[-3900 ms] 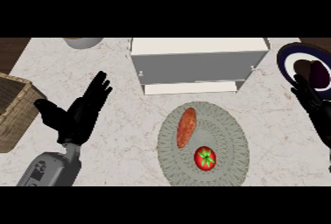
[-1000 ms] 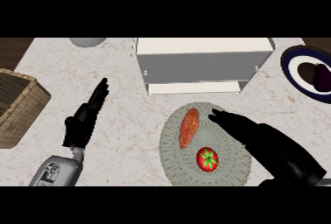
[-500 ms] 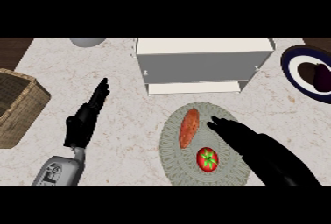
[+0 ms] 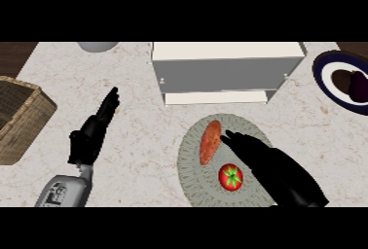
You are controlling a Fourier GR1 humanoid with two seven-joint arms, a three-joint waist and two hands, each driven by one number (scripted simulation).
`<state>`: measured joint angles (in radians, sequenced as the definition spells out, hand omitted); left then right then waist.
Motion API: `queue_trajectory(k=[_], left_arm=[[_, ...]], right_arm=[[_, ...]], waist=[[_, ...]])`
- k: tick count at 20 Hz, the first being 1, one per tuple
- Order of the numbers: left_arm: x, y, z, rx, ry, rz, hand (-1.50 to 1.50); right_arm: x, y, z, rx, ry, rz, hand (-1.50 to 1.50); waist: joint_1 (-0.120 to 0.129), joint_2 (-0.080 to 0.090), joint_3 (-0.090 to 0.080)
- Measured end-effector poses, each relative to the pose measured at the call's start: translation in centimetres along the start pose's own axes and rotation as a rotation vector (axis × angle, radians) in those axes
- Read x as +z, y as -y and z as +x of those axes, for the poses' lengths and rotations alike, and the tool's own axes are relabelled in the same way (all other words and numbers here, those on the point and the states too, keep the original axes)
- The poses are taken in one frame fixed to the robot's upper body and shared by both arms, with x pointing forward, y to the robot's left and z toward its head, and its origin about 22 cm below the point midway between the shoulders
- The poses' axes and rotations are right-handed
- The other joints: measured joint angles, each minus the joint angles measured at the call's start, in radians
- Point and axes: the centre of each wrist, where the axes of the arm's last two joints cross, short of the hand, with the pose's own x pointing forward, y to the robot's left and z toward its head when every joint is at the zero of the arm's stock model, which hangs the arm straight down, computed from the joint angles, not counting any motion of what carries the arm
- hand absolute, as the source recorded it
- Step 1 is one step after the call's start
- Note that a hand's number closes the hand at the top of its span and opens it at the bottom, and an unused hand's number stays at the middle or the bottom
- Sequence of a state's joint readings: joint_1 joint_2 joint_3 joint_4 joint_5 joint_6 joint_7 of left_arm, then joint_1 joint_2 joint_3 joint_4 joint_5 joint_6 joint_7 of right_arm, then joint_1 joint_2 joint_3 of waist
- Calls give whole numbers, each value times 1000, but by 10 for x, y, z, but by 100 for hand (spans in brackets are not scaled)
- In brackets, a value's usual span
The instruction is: Pick the tomato from the placemat and place it in the tiered shelf
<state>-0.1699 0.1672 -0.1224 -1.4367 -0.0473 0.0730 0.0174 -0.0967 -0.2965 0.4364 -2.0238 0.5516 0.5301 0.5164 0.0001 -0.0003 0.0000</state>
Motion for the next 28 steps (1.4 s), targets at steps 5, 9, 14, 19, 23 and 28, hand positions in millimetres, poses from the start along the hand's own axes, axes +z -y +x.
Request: queue_trajectory(k=[5, 9, 14, 19, 23, 28], left_arm=[[-1, -1, 4, 2, -1, -2, 0], [0, -1, 4, -5, 2, -5, 0], [0, -2, 2, 3, 3, 3, 0], [-1, -1, -1, -1, 6, 7, 0], [-4, -2, -3, -1, 6, 8, 0], [-4, 9, 4, 1, 6, 5, 0]], right_arm=[[-4, -7, -6, 15, -16, 8, -150], [-11, -13, -9, 33, -23, 15, -150], [-16, -19, -6, 55, -39, 24, -150], [-19, -29, -7, 72, -52, 23, -150], [-27, -39, -8, 82, -63, 23, -150], [-37, -40, -17, 86, -76, 28, -150]], waist=[[0, 0, 0], [0, 0, 0], [-1, 0, 0], [-1, 0, 0], [-1, 0, 0], [0, 0, 0]])
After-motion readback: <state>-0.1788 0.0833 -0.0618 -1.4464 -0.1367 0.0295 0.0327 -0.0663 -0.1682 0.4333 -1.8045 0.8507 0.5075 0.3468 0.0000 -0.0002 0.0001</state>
